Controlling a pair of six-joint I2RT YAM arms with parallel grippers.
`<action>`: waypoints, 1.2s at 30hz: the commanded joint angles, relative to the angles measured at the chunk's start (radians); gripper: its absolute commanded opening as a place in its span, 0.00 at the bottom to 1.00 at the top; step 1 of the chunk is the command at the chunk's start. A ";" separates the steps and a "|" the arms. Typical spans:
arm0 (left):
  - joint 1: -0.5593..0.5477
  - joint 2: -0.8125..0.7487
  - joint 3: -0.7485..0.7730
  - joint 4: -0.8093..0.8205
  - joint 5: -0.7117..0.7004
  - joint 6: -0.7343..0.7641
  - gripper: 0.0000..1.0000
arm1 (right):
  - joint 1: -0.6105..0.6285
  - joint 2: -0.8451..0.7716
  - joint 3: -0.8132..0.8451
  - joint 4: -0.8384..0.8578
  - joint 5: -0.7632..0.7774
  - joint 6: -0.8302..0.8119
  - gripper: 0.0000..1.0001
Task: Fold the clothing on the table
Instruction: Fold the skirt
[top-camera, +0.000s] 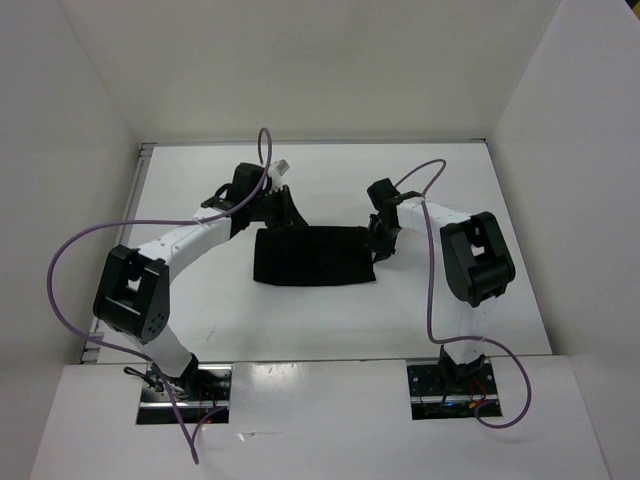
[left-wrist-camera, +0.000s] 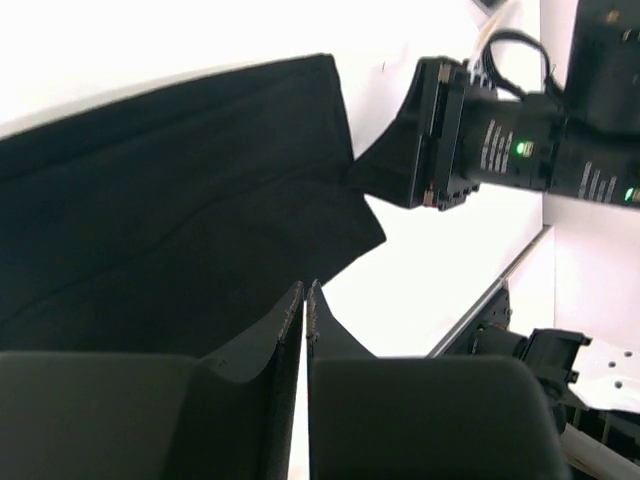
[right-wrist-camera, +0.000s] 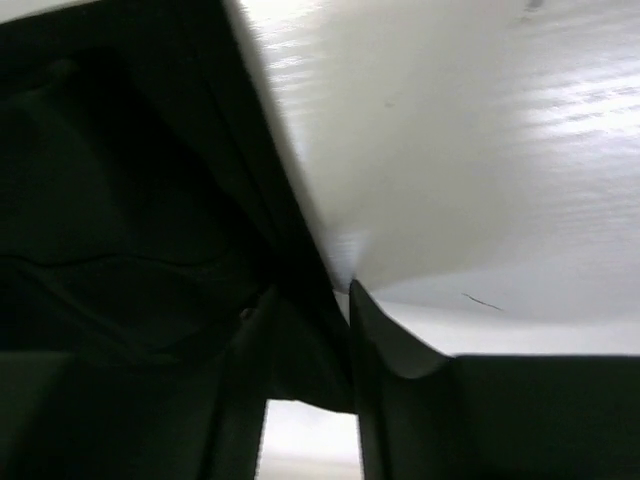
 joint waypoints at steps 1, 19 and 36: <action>0.006 -0.053 -0.064 -0.006 0.019 -0.010 0.09 | -0.003 0.061 -0.003 0.084 -0.049 -0.019 0.37; -0.116 -0.038 -0.176 -0.183 -0.096 0.021 0.09 | -0.003 0.038 -0.032 0.126 -0.088 -0.028 0.00; -0.192 0.147 -0.146 -0.128 -0.171 -0.067 0.08 | -0.003 0.013 -0.023 0.126 -0.147 -0.046 0.00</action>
